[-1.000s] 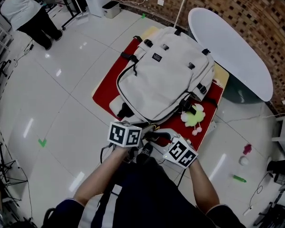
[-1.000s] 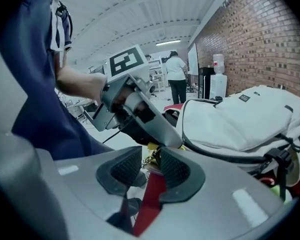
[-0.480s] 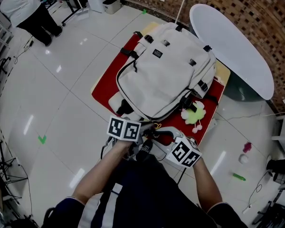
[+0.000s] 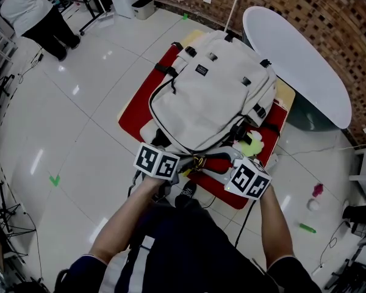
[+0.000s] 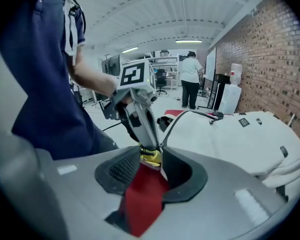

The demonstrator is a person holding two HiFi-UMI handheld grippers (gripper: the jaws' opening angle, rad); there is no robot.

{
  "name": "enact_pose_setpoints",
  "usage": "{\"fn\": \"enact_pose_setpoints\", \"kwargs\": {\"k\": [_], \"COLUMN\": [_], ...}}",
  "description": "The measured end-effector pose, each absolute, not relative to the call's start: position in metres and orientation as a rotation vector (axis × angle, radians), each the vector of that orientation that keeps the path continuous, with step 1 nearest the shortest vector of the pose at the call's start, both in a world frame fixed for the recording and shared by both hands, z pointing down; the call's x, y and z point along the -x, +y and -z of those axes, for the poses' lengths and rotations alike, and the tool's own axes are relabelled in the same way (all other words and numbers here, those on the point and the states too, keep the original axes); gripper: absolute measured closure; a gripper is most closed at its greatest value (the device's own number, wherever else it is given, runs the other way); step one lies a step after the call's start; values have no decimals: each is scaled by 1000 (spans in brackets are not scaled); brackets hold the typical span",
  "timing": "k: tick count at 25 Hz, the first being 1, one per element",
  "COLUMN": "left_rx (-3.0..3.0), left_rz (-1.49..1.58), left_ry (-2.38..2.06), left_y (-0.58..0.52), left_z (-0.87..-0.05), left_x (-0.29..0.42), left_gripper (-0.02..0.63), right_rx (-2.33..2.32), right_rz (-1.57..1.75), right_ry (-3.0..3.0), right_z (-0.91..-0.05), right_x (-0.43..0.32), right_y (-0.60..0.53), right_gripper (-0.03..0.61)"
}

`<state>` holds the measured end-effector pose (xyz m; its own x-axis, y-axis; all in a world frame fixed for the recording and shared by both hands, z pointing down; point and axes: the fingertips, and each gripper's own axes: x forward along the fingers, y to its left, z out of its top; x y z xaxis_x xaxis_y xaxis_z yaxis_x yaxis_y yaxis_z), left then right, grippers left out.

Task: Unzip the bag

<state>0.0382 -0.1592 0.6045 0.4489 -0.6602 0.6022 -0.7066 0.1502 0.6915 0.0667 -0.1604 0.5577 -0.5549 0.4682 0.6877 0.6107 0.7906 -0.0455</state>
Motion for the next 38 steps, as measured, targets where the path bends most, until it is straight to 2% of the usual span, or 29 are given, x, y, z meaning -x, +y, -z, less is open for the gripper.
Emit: {"fn": "enact_pose_setpoints", "kwargs": {"k": [6, 10, 11, 14, 30, 38], "left_rx": [-1570, -1600, -1613, -1658, -1732, -1742], "left_rz": [-127, -248, -302, -437, -602, -630], "left_ry": [-1244, -1258, -1263, -1273, -1254, -1265], "left_y": [-158, -158, -157, -155, -141, -130], "left_z": [-601, -599, -600, -596, -580, -583], "left_x": [-36, -34, -32, -24, 22, 80], "left_gripper": [598, 598, 598, 601, 602, 601], "right_rx": [682, 754, 765, 773, 713, 584], "right_rz": [422, 666, 728, 813, 771, 689], "right_ry": [-2264, -2142, -2120, -2097, -2124, -2082], "right_z": [-574, -601, -605, -603, -585, -585], "right_x": [-44, -35, -34, -35, -35, -39], "right_y": [-179, -169, -168, -170, -174, -178], "right_gripper": [465, 427, 510, 545, 548, 549]}}
